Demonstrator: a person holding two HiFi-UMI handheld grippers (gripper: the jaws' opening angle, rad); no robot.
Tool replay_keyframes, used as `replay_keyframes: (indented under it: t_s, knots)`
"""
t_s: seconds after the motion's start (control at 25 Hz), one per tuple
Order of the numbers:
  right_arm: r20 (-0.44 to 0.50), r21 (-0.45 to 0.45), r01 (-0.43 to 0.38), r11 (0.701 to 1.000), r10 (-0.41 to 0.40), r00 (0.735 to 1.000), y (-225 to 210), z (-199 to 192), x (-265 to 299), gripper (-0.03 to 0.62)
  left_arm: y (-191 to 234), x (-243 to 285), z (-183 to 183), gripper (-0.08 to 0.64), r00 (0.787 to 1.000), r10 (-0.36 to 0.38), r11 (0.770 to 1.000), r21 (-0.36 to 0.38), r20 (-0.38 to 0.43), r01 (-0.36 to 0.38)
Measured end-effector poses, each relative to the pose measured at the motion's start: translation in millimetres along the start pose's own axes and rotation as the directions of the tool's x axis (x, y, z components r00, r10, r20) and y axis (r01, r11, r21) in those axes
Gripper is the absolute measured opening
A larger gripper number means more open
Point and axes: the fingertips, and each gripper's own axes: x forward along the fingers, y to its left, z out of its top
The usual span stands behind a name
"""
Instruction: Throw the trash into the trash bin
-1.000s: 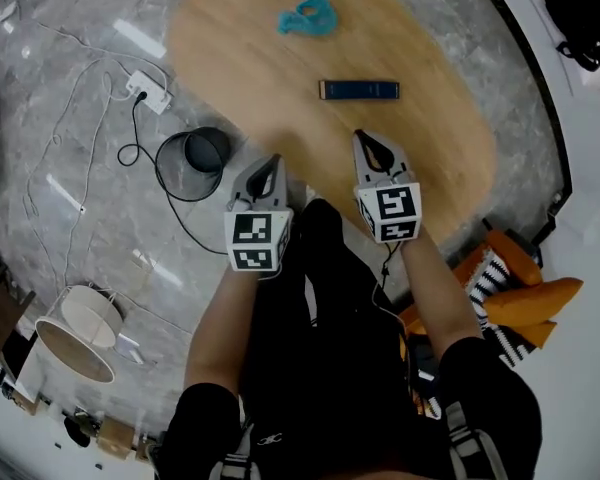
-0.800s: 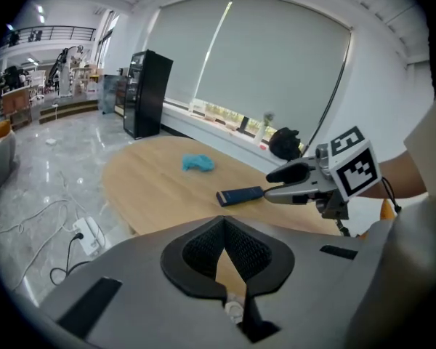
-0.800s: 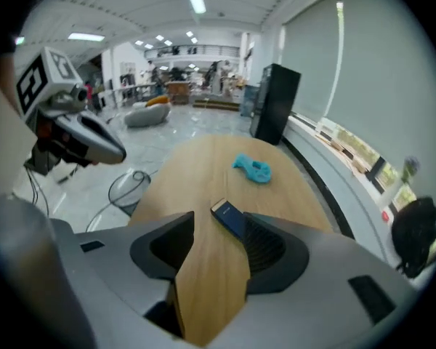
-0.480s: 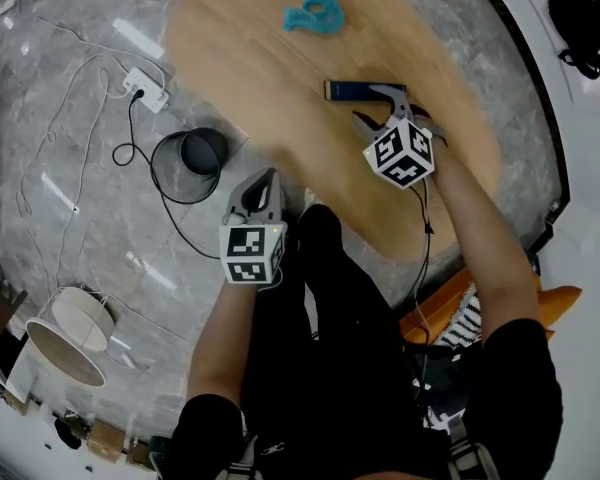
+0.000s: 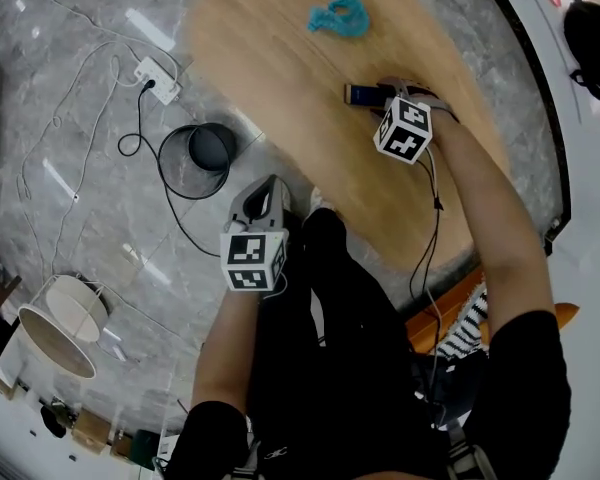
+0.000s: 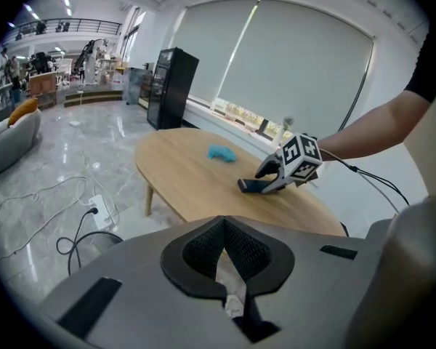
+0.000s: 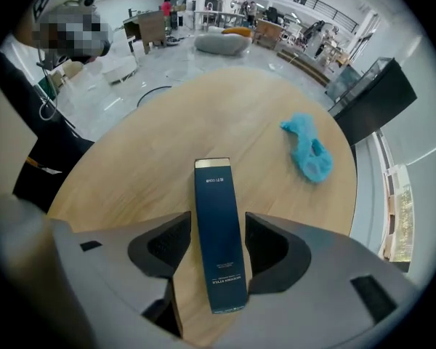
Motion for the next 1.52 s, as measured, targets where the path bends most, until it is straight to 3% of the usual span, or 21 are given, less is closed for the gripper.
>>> replay_keyframes:
  t_s: [0.12, 0.28, 0.44, 0.52, 0.6, 0.68, 0.84, 0.92, 1.0, 1.04, 1.16, 1.52]
  knots:
    - [-0.036, 0.001, -0.018, 1.000, 0.018, 0.999, 1.0, -2.3, 7.5, 0.191, 0.2, -1.1, -0.9, 0.011, 1.000, -0.009, 1.000, -0.013, 0.019, 0.010]
    - [0.014, 0.007, -0.040, 0.999, 0.040, 0.999, 8.0, 5.7, 3.2, 0.183, 0.7, -1.5, -5.7, 0.011, 1.000, -0.008, 1.000, -0.022, 0.018, 0.009]
    - [0.155, 0.148, 0.012, 0.989, -0.035, 0.987, -1.8, 25.2, -25.7, 0.181, 1.2, -1.3, -4.6, 0.011, 1.000, -0.008, 1.000, -0.021, 0.022, 0.008]
    - [0.251, 0.280, 0.052, 0.959, -0.125, 0.960, -7.9, 35.0, -51.7, 0.179, 1.6, -1.0, -0.5, 0.012, 1.000, -0.008, 1.000, -0.020, 0.030, 0.009]
    - [0.354, 0.440, 0.066, 0.896, -0.240, 0.904, -9.6, 41.9, -86.2, 0.179, 0.8, -0.4, 6.5, 0.012, 0.999, -0.005, 1.000, -0.016, 0.042, 0.006]
    - [0.433, 0.583, 0.072, 0.809, -0.384, 0.816, -8.4, 45.5, -126.4, 0.179, -1.8, 1.0, 16.8, 0.012, 0.998, -0.002, 1.000, -0.011, 0.065, 0.002]
    - [0.424, 0.768, 0.124, 0.628, -0.644, 0.636, 4.9, 41.2, -187.2, 0.179, -9.3, 4.1, 41.1, 0.012, 0.991, 0.006, 1.000, 0.001, 0.132, -0.006]
    - [0.382, 0.836, 0.112, 0.538, -0.715, 0.586, 14.8, 37.8, -202.4, 0.179, -14.1, 4.8, 49.9, 0.012, 0.987, 0.008, 1.000, 0.005, 0.159, -0.009]
    - [0.344, 0.884, 0.076, 0.462, -0.752, 0.563, 23.3, 36.5, -208.3, 0.179, -19.8, 6.0, 55.5, 0.011, 0.985, 0.006, 1.000, 0.006, 0.172, -0.007]
    - [0.334, 0.897, 0.058, 0.439, -0.757, 0.562, 26.7, 36.3, -207.8, 0.179, -23.0, 7.0, 57.4, 0.012, 0.984, 0.002, 1.000, 0.006, 0.176, -0.003]
    - [0.331, 0.904, 0.031, 0.426, -0.745, 0.579, 35.5, 36.5, -200.8, 0.179, -32.9, 8.5, 59.0, 0.011, 0.984, -0.008, 1.000, 0.008, 0.177, 0.007]
    - [0.416, 0.872, -0.045, 0.488, -0.689, 0.593, 51.9, 65.4, -200.1, 0.178, -27.1, -19.8, 53.7, 0.012, 0.974, 0.060, 0.997, -0.061, 0.218, -0.048]
